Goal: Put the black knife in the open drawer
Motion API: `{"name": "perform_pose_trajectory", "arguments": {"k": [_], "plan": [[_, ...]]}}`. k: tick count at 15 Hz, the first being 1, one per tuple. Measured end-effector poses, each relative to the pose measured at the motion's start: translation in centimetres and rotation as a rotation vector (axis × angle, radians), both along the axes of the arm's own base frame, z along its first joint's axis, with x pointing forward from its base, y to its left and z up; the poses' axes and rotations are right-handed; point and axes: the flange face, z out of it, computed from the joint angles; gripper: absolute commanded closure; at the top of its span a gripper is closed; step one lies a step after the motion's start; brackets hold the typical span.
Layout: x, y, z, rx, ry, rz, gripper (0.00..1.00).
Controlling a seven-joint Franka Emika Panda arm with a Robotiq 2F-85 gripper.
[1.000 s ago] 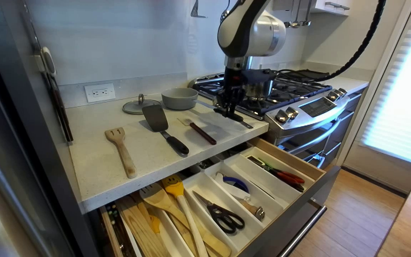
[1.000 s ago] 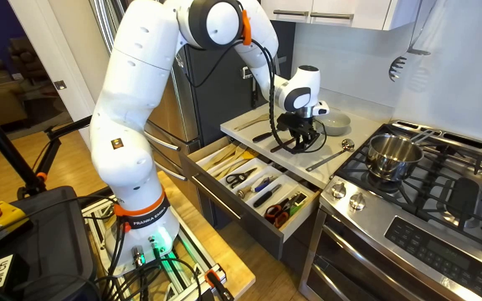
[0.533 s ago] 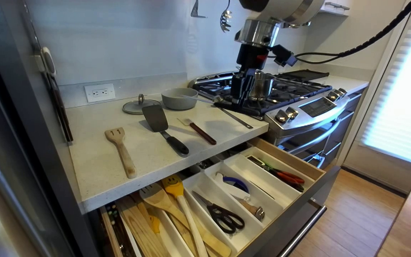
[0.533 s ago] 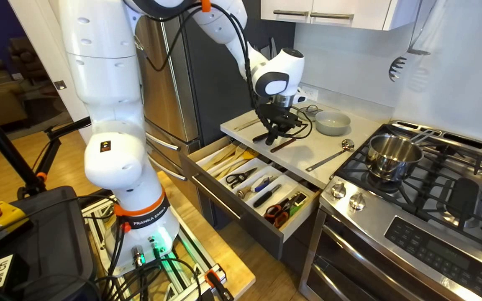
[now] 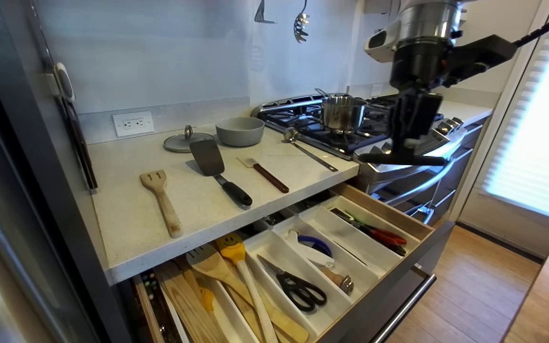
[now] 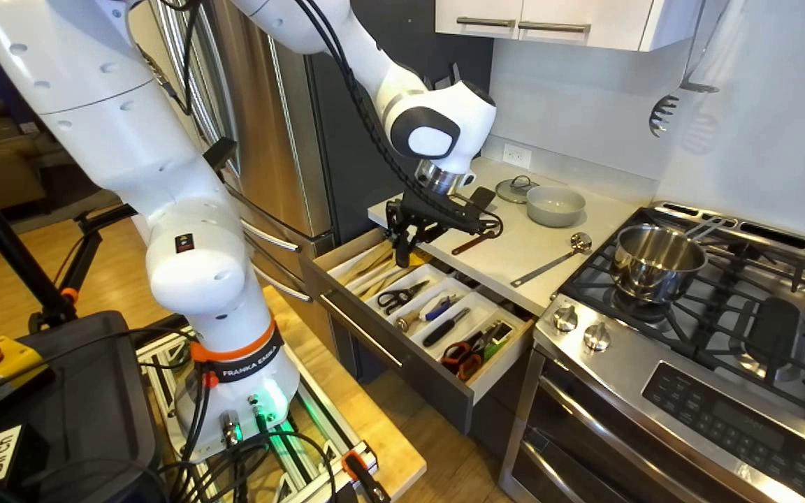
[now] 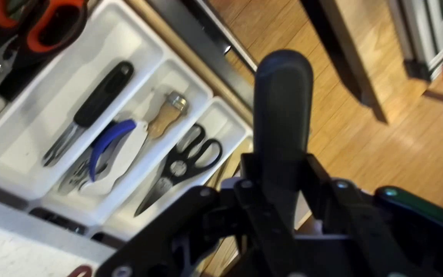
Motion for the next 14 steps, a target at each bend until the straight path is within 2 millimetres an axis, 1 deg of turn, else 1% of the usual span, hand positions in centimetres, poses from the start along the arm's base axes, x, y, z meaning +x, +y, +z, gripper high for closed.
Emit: {"name": "perform_pose_trajectory", "arguments": {"k": [3,5,7,9,14], "plan": [[-3.9,-3.0,-0.5,-0.039,0.128,0.110,0.92],[-5.1,-4.5,-1.3,-0.117,0.203,0.096,0.92],[-5.2,-5.4,-2.0,-0.200,0.237,0.026,0.92],[-4.6,-5.8,-3.0,-0.273,0.240,-0.061,0.92],[-3.7,-5.6,-6.6,-0.450,0.286,-0.267,0.92]]}}
